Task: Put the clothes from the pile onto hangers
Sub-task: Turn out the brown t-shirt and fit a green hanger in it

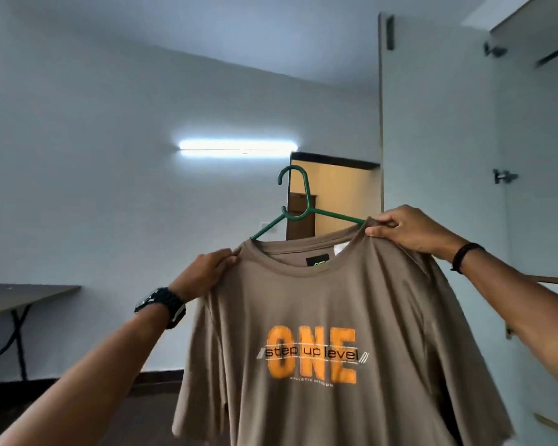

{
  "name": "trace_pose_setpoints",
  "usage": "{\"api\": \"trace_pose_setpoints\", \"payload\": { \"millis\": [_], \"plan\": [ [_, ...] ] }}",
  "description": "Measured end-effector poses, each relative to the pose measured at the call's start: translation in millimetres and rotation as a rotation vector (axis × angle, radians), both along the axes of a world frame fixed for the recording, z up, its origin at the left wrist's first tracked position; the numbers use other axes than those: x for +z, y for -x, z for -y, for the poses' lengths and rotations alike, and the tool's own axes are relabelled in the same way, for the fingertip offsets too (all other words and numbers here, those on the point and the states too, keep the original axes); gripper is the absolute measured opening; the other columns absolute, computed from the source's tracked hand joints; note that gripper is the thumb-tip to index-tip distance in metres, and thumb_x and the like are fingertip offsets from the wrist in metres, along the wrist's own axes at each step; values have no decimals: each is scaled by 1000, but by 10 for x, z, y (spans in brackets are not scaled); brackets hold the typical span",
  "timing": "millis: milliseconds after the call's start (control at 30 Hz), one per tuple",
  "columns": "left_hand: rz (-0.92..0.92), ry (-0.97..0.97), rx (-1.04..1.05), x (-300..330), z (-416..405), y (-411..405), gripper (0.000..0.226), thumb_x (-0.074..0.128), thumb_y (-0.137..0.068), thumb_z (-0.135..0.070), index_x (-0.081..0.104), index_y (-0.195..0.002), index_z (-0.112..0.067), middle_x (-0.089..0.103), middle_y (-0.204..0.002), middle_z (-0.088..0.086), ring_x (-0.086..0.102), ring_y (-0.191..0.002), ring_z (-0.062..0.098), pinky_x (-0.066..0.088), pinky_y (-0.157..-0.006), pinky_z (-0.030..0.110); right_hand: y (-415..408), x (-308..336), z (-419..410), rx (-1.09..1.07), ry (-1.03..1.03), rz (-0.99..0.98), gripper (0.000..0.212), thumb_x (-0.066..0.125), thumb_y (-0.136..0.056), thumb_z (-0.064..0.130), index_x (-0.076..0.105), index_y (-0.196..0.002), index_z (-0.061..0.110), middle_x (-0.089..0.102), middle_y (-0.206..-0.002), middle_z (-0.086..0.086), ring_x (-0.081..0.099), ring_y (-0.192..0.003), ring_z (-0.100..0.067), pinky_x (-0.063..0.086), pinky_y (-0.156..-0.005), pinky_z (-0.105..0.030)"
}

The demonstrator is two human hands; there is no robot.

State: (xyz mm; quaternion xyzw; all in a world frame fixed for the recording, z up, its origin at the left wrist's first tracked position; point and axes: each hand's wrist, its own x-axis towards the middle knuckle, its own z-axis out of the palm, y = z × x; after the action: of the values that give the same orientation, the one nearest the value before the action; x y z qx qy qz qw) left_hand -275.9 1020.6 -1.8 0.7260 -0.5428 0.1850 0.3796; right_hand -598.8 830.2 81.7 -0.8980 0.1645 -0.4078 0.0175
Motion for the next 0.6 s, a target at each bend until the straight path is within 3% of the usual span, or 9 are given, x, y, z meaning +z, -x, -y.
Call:
{"api": "trace_pose_setpoints", "payload": {
  "millis": [100,167,233,333,433,500,600],
  "plan": [
    [29,-55,34,84,148,137,16,43,-100,-27,50,-97,-13,61,-104,13,56,-99,30,40,-79,35,33,76,6,-17,27,-5,12,64,-89,34,71,-84,26,64,-72,10,56,-71,-1,37,-60,-14],
    [69,29,-40,181,301,363,22,44,-97,-29,50,-110,-13,59,-107,9,54,-99,28,42,-85,39,69,81,23,-36,24,13,11,64,-89,33,70,-82,28,62,-69,12,55,-70,-1,37,-59,-13],
    [59,155,-120,308,493,610,27,45,-98,-32,51,-116,-13,59,-102,7,53,-94,26,41,-82,38,145,68,51,-42,6,46,22,65,-88,31,61,-67,35,56,-58,15,51,-62,1,36,-54,-8],
    [12,276,-131,482,831,847,17,42,-99,-17,58,-102,-13,61,-91,14,56,-88,34,38,-70,35,328,69,166,-38,-45,71,33,67,-87,27,55,-58,34,55,-48,24,52,-55,8,35,-54,-4],
    [41,280,-64,614,1210,1075,21,37,-98,-12,58,-100,-9,64,-94,21,54,-82,34,38,-68,36,683,117,386,5,-215,2,8,70,-86,22,72,-80,17,71,-75,10,62,-73,-4,44,-69,-11],
    [62,297,-37,677,1549,1278,21,37,-98,-12,57,-105,-8,63,-102,22,55,-87,37,39,-70,37,1022,171,573,88,-413,-58,17,65,-87,7,69,-103,4,72,-100,-7,66,-89,-14,52,-81,-20],
    [47,324,-72,711,2105,1626,21,37,-97,-8,55,-106,-12,63,-107,19,56,-94,38,36,-70,35,1490,253,816,168,-646,13,27,56,-85,-10,64,-108,2,71,-100,-7,68,-85,-9,54,-76,-16]
  ]
}}
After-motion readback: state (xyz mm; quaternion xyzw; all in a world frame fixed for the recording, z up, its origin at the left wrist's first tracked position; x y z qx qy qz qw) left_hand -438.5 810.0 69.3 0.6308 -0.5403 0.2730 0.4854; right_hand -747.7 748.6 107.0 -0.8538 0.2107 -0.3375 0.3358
